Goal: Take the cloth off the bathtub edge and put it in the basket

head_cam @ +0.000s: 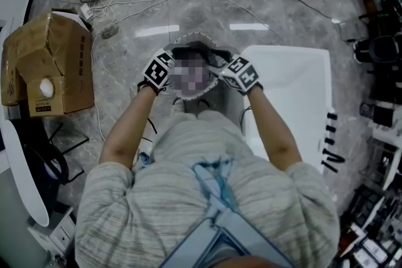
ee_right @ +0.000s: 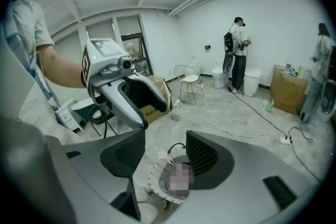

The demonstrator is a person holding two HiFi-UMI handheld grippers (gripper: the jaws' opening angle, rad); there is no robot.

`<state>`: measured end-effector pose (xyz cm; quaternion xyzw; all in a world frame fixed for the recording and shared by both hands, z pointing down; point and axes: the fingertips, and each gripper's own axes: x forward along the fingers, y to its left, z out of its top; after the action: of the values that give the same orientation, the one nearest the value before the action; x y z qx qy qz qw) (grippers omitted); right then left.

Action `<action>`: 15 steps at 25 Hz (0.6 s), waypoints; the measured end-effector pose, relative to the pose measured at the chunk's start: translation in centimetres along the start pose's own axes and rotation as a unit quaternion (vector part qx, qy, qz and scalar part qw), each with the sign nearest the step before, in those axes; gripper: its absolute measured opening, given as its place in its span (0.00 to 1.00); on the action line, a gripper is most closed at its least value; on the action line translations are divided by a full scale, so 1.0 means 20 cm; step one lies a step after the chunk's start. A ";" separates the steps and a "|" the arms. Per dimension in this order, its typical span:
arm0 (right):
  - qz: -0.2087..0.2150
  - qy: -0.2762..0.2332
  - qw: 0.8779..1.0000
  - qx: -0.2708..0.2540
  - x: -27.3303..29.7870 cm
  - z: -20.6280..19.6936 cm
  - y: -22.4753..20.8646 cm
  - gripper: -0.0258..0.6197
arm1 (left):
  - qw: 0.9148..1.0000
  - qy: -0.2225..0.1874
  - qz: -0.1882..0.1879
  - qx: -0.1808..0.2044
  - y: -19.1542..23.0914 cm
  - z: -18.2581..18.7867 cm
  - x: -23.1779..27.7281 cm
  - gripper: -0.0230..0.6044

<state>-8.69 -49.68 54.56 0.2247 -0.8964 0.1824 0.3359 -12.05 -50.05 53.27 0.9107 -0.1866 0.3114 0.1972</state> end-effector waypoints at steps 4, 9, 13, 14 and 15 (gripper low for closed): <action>-0.007 -0.041 0.999 0.016 -0.09 0.05 0.06 0.41 | 0.999 -0.040 0.000 -0.008 -0.06 0.06 -0.06 0.40; -0.009 -0.100 0.994 0.052 -0.23 0.10 0.15 0.41 | 0.993 -0.109 0.012 -0.034 -0.13 0.12 -0.17 0.40; -0.003 -0.140 0.988 0.064 -0.33 0.12 0.25 0.41 | 0.984 -0.172 0.013 -0.043 -0.20 0.16 -0.30 0.40; 0.000 -0.144 0.988 0.061 -0.35 0.12 0.27 0.41 | 0.982 -0.184 0.011 -0.039 -0.22 0.17 -0.34 0.40; 0.003 -0.149 0.987 0.060 -0.37 0.13 0.29 0.41 | 0.980 -0.195 0.009 -0.033 -0.24 0.18 -0.37 0.40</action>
<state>-8.06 -44.00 46.67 0.2666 -0.9245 0.2008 0.1841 -13.59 -46.06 44.76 0.9454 -0.2394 0.1230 0.1840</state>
